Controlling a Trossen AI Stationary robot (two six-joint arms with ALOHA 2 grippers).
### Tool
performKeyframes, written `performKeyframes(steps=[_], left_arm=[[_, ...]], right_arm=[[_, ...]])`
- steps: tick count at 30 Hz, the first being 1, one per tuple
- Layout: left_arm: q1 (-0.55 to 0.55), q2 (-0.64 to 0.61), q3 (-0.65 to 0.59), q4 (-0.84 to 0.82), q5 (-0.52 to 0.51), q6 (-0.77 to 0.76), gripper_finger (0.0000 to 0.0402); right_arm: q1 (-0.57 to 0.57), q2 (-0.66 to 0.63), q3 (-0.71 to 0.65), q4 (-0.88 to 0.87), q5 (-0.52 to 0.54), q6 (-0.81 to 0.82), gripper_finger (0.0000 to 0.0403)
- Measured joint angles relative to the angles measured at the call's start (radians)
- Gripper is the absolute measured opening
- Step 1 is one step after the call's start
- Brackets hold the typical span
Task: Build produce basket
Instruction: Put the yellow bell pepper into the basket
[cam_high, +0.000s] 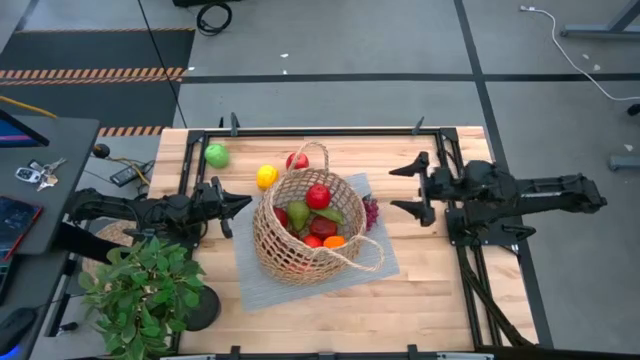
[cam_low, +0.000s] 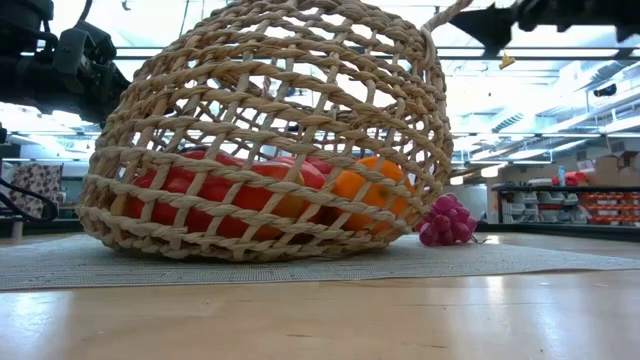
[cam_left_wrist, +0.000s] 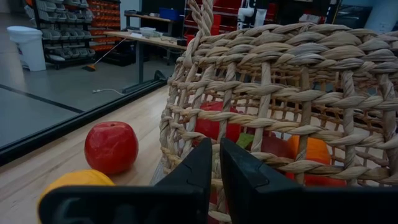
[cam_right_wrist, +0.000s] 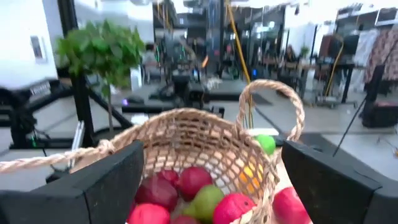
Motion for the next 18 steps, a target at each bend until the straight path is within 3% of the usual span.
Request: performKeyframes(steps=[9, 18], left_arm=[[0.000, 0.000, 0.000, 0.000, 0.000, 0.000, 0.0032], [0.000, 0.000, 0.000, 0.000, 0.000, 0.000, 0.0040]], right_arm=[[0.000, -0.216, -0.107, -0.003, 0.023, 0.048, 0.0384], [0.000, -0.337, -0.201, -0.002, 0.023, 0.086, 0.0384]])
